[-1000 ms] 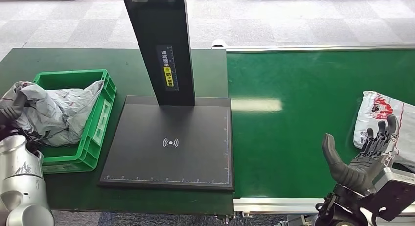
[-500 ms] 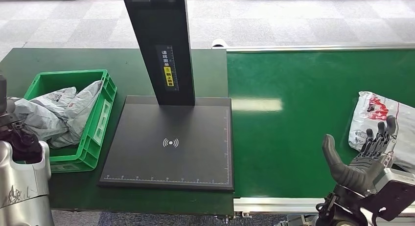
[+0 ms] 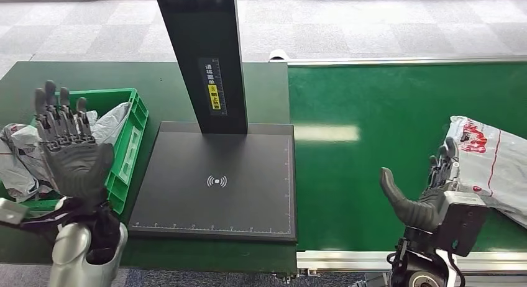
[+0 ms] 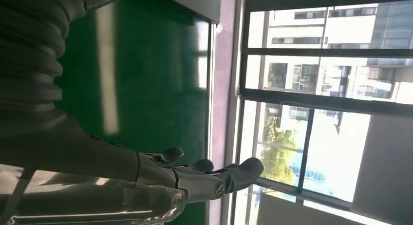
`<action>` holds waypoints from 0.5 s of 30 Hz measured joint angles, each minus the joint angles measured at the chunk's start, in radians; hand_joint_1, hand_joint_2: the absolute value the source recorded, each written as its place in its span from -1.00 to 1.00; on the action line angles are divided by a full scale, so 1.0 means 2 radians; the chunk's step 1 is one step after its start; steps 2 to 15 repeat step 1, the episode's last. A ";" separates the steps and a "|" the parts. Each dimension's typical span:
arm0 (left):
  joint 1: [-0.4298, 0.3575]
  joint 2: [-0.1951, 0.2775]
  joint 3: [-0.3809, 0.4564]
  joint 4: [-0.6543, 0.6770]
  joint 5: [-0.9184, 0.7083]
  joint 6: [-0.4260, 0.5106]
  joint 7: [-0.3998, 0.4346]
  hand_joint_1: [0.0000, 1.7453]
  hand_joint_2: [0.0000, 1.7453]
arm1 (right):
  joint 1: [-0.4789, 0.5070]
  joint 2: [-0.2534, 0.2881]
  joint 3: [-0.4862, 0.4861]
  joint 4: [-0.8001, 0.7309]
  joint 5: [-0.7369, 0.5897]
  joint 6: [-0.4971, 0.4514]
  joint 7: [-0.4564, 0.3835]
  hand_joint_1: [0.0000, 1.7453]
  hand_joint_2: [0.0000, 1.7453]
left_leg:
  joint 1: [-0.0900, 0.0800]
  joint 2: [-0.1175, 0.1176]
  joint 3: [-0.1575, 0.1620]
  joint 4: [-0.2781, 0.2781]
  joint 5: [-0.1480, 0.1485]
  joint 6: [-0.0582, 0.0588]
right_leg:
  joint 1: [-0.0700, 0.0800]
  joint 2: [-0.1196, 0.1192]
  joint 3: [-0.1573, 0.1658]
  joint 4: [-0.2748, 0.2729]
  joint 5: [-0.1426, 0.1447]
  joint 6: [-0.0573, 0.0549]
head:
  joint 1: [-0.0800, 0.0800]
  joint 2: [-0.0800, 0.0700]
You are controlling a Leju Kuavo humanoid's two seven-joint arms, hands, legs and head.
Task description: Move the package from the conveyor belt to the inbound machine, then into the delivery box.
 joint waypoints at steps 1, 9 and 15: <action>0.004 -0.007 -0.007 0.007 -0.003 0.006 -0.004 -1.00 1.00 | 0.000 0.001 0.004 0.004 0.008 -0.002 0.001 -1.00 1.00 | 0.000 0.000 0.000 0.000 0.000 0.000 | 0.000 0.000 0.000 0.000 0.000 0.000 | 0.000 0.000; 0.004 -0.007 -0.007 0.007 -0.003 0.006 -0.004 -1.00 1.00 | 0.000 0.001 0.004 0.004 0.008 -0.002 0.001 -1.00 1.00 | 0.000 0.000 0.000 0.000 0.000 0.000 | 0.000 0.000 0.000 0.000 0.000 0.000 | 0.000 0.000; 0.004 -0.007 -0.007 0.007 -0.003 0.006 -0.004 -1.00 1.00 | 0.000 0.001 0.004 0.004 0.008 -0.002 0.001 -1.00 1.00 | 0.000 0.000 0.000 0.000 0.000 0.000 | 0.000 0.000 0.000 0.000 0.000 0.000 | 0.000 0.000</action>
